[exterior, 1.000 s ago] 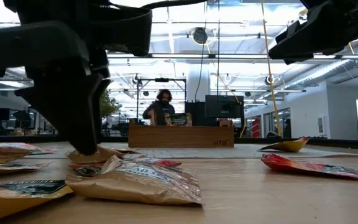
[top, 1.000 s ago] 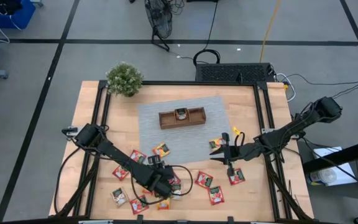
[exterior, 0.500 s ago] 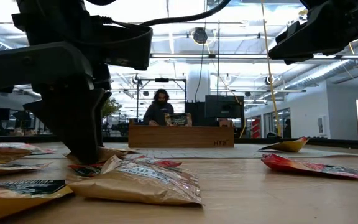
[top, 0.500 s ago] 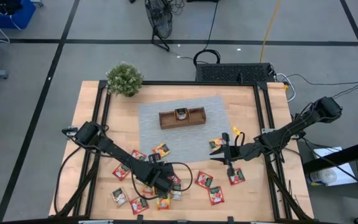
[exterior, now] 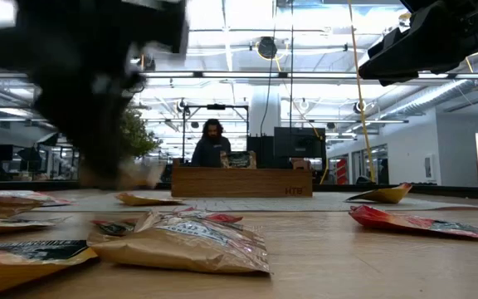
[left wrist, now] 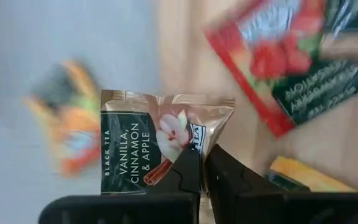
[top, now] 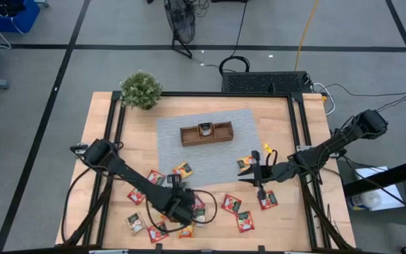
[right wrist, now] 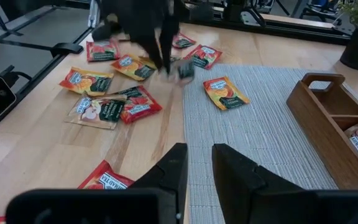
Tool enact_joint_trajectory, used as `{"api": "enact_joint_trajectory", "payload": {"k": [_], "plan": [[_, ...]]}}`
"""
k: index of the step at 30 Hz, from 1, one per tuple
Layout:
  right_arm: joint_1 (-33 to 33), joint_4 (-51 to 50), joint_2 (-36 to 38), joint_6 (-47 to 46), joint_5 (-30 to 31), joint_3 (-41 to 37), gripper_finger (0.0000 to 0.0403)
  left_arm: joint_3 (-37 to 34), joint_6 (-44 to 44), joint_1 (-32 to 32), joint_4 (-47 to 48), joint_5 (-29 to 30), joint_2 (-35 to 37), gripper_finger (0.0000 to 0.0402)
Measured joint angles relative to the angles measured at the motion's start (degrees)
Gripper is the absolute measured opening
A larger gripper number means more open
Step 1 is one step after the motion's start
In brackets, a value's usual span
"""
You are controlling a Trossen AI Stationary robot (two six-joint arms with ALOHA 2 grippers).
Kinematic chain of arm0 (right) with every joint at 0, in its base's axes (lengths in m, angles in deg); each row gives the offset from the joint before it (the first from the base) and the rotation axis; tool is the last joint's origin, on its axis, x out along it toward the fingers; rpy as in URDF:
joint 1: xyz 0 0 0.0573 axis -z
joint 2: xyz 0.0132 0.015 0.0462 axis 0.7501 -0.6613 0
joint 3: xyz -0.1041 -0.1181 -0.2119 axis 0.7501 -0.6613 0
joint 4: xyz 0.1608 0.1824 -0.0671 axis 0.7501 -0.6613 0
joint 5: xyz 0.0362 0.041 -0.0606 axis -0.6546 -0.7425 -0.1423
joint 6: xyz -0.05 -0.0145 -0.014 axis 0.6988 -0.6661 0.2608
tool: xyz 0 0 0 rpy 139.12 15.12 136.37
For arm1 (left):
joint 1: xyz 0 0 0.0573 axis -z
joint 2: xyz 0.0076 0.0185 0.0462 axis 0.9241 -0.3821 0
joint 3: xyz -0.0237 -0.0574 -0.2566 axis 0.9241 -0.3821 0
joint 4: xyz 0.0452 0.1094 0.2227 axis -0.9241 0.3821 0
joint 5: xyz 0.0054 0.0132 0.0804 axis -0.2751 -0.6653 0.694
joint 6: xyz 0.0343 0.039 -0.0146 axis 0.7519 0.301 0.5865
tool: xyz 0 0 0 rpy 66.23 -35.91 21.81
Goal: Pick & Place Tea
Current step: Put the brown tea bag into the middle section of the wooden organizer
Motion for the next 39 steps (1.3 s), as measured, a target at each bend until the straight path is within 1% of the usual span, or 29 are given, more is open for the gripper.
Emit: {"api": "enact_joint_trajectory", "payload": {"k": [2, 4, 6, 9, 11, 13, 15, 17, 20, 26, 29, 32, 36, 39], "plan": [[0.0, 0.2, 0.0, 0.6, 0.0, 0.0, 0.0057, 3.8, 2.3, -0.4, 4.6, 6.8, 0.2, 0.0014], [0.0, 0.4, 0.0, 1.3, 0.1, 0.0, 0.0054, 6.3, 7.0, -1.4, 6.8, 14.3, 0.2, 0.0017], [0.0, 0.3, 0.0, 1.4, 0.2, 0.0, 0.0051, 8.0, 13.5, -2.8, 6.9, 21.8, 0.2, 0.0015], [0.0, 0.4, 0.0, 1.7, 0.3, 0.0, 0.0047, 9.9, 21.5, -5.7, 4.3, 32.3, 0.2, 0.0012], [0.0, 0.3, 0.0, 1.7, 0.3, 0.0, 0.0045, 9.8, 26.2, -8.5, 2.1, 37.1, 0.3, 0.0012], [0.0, 0.4, 0.0, 1.9, 0.3, 0.0, 0.0043, 9.4, 31.1, -11.3, -1.5, 39.2, 0.2, 0.0016], [0.0, 0.3, 0.0, 3.0, 0.3, 0.0, 0.0042, 9.1, 35.0, -14.2, -5.2, 39.0, 0.2, 0.002], [0.0, 0.4, 0.0, 4.2, 0.3, 0.0, 0.0043, 8.6, 36.9, -17.0, -8.4, 37.3, 0.3, 0.0019], [0.0, 0.4, 0.0, 6.0, 0.3, 0.0, 0.0043, 6.9, 38.2, -21.2, -13.4, 34.5, 0.3, 0.0011], [0.0, -0.2, 0.0, 6.4, 0.2, 0.0, 0.0043, 1.7, 40.6, -27.7, -22.4, 28.7, 0.3, 0.0013], [0.0, -0.2, 0.0, 6.4, 0.2, 0.0, 0.0043, -1.0, 41.2, -29.9, -25.4, 27.1, 0.3, 0.002], [0.0, -0.2, 0.0, 6.4, 0.2, 0.0, 0.0043, -2.9, 42.4, -31.3, -28.1, 26.3, 0.3, 0.0017], [0.0, -0.2, 0.0, 6.4, 0.2, 0.0, 0.0043, -4.3, 42.2, -32.5, -29.5, 20.2, 0.3, 0.0014], [0.0, -0.2, 0.0, 6.4, 0.2, 0.0, 0.0043, -4.5, 41.4, -33.2, -31.0, 18.4, 0.3, 0.0033]]}}
